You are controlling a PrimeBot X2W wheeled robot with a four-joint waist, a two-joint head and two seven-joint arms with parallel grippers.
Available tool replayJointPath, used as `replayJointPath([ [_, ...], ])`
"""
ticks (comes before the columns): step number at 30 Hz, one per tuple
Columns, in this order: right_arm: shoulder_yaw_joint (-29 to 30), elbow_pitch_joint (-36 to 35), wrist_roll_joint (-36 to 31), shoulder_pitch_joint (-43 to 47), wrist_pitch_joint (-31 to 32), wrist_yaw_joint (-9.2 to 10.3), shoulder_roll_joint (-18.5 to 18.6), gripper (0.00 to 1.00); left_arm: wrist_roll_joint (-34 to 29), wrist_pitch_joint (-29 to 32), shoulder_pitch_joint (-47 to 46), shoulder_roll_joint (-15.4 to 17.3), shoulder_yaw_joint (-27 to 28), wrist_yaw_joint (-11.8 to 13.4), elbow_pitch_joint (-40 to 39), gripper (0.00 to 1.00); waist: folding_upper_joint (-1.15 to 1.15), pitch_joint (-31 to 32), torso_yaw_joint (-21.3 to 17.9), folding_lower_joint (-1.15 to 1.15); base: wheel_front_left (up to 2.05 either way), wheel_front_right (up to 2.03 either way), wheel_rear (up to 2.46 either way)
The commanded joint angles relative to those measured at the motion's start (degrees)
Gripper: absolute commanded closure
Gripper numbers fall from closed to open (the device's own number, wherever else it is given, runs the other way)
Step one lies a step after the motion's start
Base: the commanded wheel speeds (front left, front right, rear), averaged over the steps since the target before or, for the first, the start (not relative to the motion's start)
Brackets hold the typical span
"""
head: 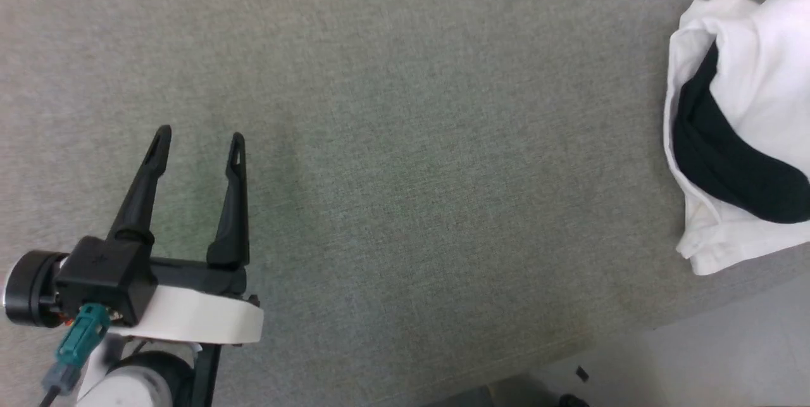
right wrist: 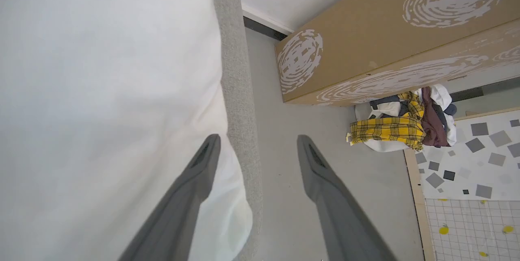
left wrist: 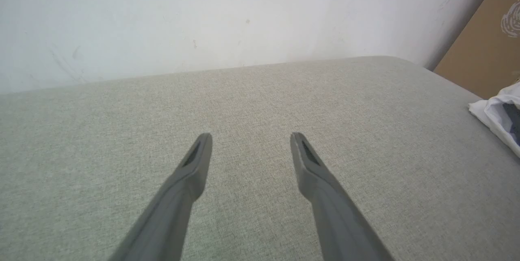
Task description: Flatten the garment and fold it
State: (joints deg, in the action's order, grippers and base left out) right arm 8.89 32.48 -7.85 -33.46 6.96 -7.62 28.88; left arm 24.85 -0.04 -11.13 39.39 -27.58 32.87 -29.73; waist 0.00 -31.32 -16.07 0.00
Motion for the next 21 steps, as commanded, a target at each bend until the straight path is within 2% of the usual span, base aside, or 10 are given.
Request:
replayJointPath([
  [1,1.27,-0.26,-1.41,1.76,-1.39,0.13,0.17,0.0,0.3,-0.5,0.38,-0.35,0.16,-0.17,0.55,0.0,0.0,3.69,1.54,0.0,0.0,0.0,0.0],
  [5,5.02,-2.5,-6.04,8.06,-6.41,0.13,-0.32,0.0,1.53,-1.39,1.93,-1.06,-0.03,-0.34,2.76,0.0,0.0,8.9,3.08,0.0,0.0,0.0,0.0],
  [11,7.02,-10.54,-4.56,20.0,-8.97,0.13,-4.38,0.0,3.23,-2.53,5.53,-1.74,0.26,0.54,5.65,0.0,0.0,16.3,5.51,0.0,0.0,0.0,0.0],
  [14,5.41,-16.3,-2.9,25.27,-7.68,0.13,-7.4,0.0,3.79,-2.98,7.36,-1.55,0.8,1.22,6.56,0.0,0.0,18.75,6.65,0.0,0.0,0.0,0.0],
  [15,3.58,-20.21,-1.56,27.88,-6.36,0.13,-9.72,0.0,3.98,-3.23,8.37,-1.27,1.14,1.58,7.06,0.0,0.0,20.07,7.54,0.0,0.0,0.0,0.0],
  [21,-3.29,-28.84,4.25,29.71,-4.05,0.13,-14.42,0.0,4.32,-3.79,9.56,-0.16,2.23,1.85,8.34,0.0,0.0,22.2,10.85,0.0,0.0,0.0,0.0],
])
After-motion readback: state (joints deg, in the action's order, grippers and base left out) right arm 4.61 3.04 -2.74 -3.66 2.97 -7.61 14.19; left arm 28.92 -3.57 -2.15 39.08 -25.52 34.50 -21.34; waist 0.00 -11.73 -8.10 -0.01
